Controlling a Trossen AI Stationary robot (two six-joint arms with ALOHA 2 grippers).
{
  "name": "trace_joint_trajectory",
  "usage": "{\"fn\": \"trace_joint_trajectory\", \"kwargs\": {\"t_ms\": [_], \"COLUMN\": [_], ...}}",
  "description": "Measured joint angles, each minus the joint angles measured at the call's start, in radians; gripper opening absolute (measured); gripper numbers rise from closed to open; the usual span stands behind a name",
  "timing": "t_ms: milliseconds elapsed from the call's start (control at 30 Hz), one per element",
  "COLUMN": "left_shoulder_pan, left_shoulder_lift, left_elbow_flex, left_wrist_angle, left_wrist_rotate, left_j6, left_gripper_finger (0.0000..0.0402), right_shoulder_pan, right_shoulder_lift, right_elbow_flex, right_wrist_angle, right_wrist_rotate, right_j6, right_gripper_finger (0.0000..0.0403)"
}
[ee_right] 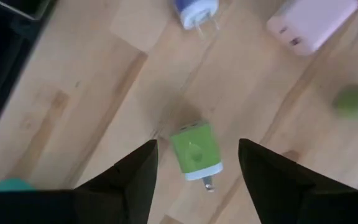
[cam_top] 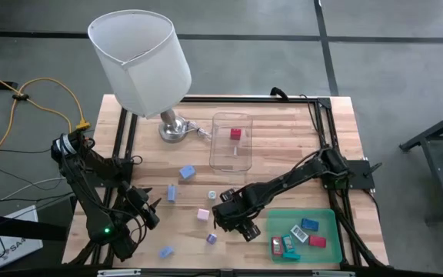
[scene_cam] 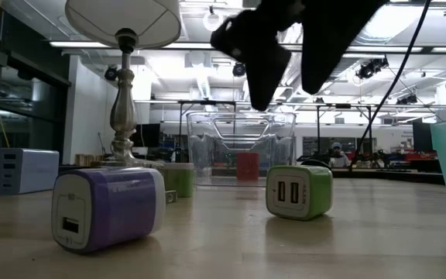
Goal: Pick & Place Office items
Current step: Put the bottom green charger adapter into the transparent bin
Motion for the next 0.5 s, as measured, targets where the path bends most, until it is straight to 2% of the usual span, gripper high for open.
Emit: {"fn": "trace_joint_trajectory", "kwargs": {"t_ms": [500], "left_shoulder_pan": [0.000], "left_shoulder_lift": [0.000], "left_elbow_flex": [0.000], "left_wrist_angle": [0.001], "left_wrist_rotate": [0.000], "left_j6": [0.000], "left_gripper_finger": [0.0232], "right_shoulder_pan": [0.013], "right_shoulder_lift": [0.070], "right_elbow_flex": [-0.002], "right_wrist_angle": [0.008], "right_wrist_rotate": [-0.006], "right_j6": [-0.025], "right_gripper_finger": [0.0205]}}
